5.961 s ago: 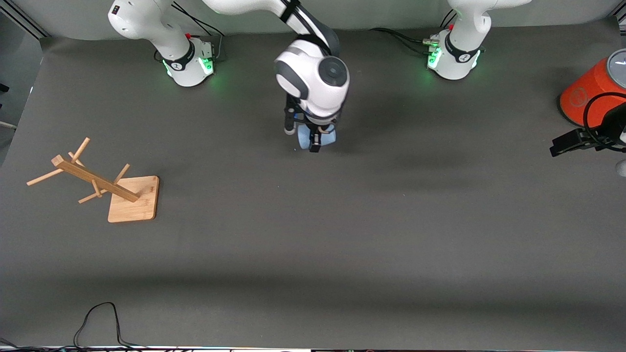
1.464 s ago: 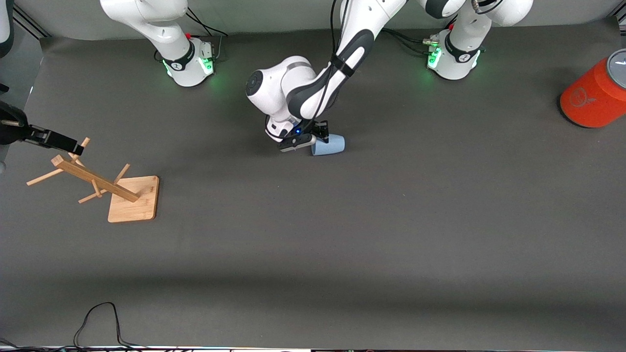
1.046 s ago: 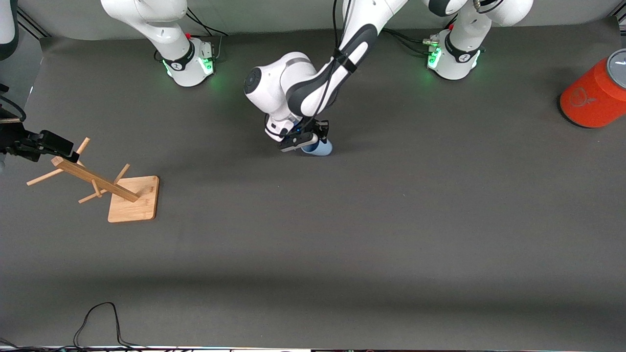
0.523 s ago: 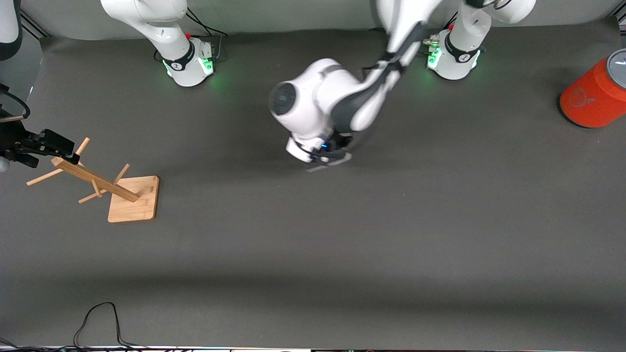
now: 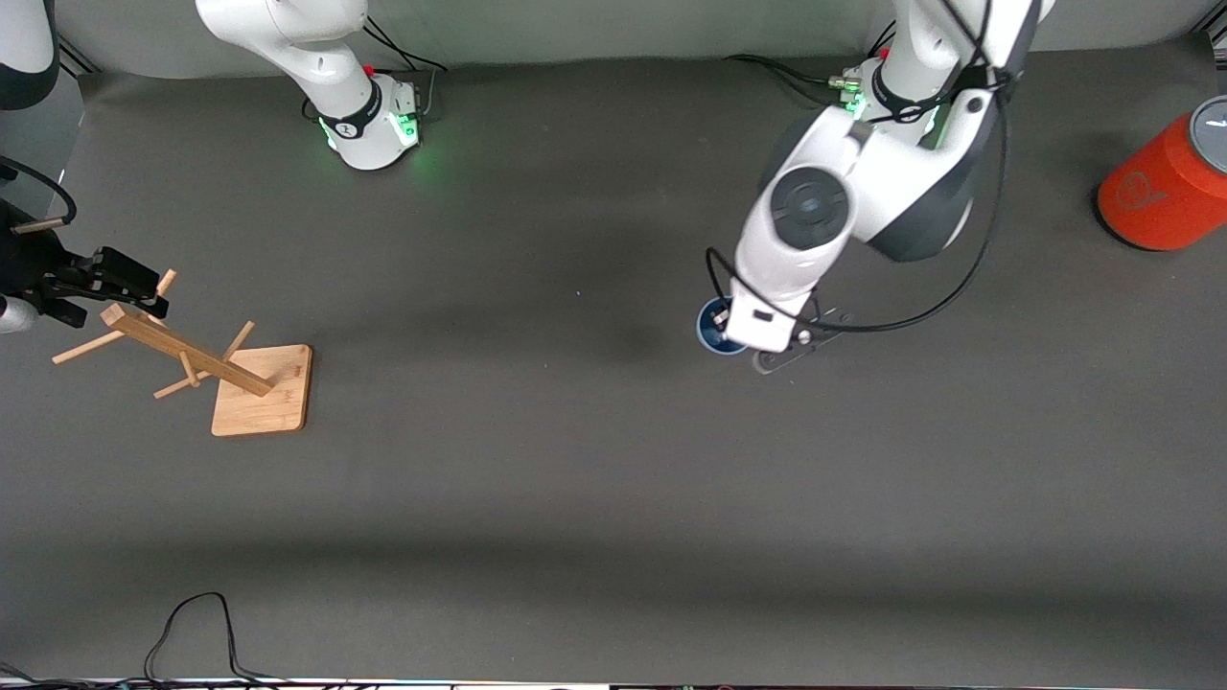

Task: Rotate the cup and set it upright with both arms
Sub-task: 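Rotate the blue cup upright and set it down with the left gripper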

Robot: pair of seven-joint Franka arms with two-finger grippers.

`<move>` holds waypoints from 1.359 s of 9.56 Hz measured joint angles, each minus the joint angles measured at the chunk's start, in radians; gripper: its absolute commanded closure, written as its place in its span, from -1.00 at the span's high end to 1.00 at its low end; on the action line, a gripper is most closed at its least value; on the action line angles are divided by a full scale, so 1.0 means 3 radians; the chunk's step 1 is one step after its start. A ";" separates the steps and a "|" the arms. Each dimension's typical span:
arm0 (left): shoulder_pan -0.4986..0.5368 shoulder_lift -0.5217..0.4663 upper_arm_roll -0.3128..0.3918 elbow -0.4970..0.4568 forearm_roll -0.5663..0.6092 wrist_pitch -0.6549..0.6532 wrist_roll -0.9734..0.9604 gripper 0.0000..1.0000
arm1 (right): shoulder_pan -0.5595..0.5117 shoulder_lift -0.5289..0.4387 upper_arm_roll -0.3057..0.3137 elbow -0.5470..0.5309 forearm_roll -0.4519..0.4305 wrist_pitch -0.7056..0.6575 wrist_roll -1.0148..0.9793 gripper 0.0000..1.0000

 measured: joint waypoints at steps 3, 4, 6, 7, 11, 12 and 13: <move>-0.0251 -0.0169 -0.0071 -0.0792 -0.0101 0.0953 -0.0469 -1.00 | 0.0009 0.0000 -0.0001 0.0001 0.0000 -0.0004 0.0000 1.00; -0.0436 -0.0156 -0.0078 -0.0943 -0.0096 0.1234 -0.0767 -1.00 | 0.0010 0.0000 -0.0001 0.0001 0.0000 -0.0008 0.0000 1.00; -0.0753 -0.0050 -0.0084 -0.1063 0.0183 0.1502 -0.1463 -1.00 | 0.0011 0.0000 -0.0004 0.0005 0.0000 -0.0008 -0.0002 1.00; -0.0835 0.0055 -0.0085 -0.1068 0.0381 0.1572 -0.1748 -1.00 | 0.0011 0.0000 -0.0005 0.0007 0.0000 -0.0008 -0.0005 1.00; -0.0911 0.0393 -0.0082 -0.1057 0.0538 0.1860 -0.1944 0.99 | 0.0025 0.0011 0.0009 0.0001 -0.0024 -0.0080 -0.0010 1.00; -0.0912 0.0393 -0.0081 -0.1053 0.0585 0.1861 -0.1945 1.00 | 0.0025 0.0010 0.0009 0.0001 -0.0031 -0.0081 -0.0010 1.00; -0.0918 0.0393 -0.0081 -0.1053 0.0617 0.1861 -0.1947 1.00 | 0.0025 0.0010 0.0008 0.0001 -0.0047 -0.0081 -0.0010 1.00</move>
